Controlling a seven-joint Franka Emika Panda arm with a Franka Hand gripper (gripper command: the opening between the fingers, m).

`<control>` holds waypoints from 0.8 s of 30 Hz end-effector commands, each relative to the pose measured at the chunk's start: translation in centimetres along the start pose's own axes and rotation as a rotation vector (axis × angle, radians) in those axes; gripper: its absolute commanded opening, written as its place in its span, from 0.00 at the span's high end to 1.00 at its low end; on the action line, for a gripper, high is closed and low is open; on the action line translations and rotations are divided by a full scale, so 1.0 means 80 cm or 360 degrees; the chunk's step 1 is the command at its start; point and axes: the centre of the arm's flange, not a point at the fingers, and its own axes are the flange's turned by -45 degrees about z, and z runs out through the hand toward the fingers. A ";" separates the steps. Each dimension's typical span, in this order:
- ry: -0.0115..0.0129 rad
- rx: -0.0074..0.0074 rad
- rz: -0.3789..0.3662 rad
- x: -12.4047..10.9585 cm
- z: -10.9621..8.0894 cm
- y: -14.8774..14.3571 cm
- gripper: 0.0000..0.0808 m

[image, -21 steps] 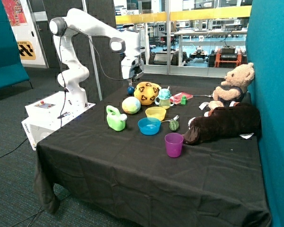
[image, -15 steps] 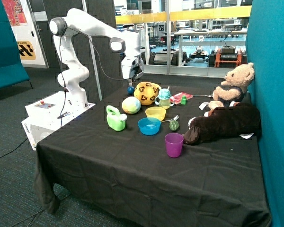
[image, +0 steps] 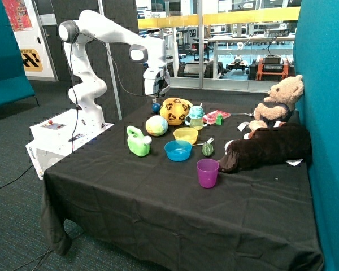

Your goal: Sort the balls from left to right in order of size

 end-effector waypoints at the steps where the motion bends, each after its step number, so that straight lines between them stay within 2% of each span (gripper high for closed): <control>1: 0.00012 -0.00022 0.0081 0.000 -0.003 0.017 0.54; 17: 0.00014 -0.00021 0.0259 -0.003 -0.002 0.064 0.51; 24: 0.00014 -0.00021 0.0296 -0.003 -0.002 0.080 0.45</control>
